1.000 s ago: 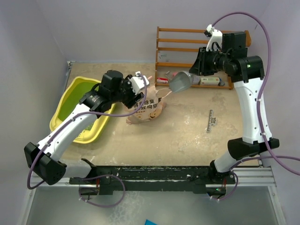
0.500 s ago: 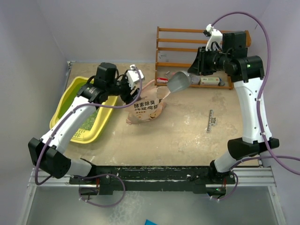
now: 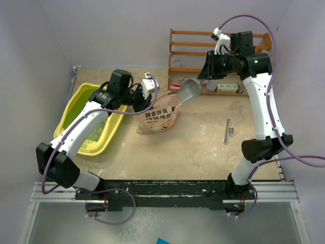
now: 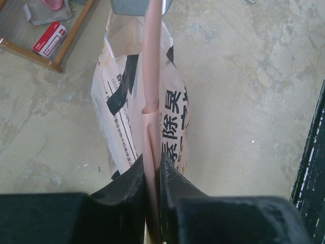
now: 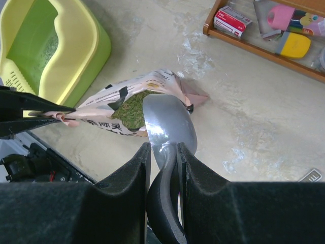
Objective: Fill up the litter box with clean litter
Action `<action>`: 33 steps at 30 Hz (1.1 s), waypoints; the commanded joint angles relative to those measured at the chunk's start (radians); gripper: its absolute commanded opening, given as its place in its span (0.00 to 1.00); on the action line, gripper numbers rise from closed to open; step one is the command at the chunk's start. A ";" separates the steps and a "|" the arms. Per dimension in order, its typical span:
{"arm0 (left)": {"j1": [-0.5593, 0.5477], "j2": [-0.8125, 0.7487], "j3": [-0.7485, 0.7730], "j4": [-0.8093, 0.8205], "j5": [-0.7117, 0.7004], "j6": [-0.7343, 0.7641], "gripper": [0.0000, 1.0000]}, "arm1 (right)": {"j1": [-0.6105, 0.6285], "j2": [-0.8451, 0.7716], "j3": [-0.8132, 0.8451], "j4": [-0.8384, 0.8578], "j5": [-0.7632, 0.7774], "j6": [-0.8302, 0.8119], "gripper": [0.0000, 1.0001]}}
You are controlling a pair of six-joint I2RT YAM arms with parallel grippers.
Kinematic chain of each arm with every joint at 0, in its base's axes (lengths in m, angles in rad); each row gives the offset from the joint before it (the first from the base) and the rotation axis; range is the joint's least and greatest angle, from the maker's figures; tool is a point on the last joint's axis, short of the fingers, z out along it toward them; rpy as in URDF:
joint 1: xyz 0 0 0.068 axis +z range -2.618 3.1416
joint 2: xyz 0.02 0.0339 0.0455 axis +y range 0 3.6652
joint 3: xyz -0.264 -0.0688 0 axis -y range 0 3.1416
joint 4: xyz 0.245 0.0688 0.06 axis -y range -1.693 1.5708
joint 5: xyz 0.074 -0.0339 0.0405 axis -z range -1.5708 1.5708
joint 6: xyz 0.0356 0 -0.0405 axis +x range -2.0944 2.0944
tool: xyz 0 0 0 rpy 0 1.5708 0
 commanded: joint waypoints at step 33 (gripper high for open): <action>-0.116 -0.061 -0.054 0.236 -0.166 -0.142 0.11 | 0.121 0.036 -0.139 0.353 0.128 0.050 0.00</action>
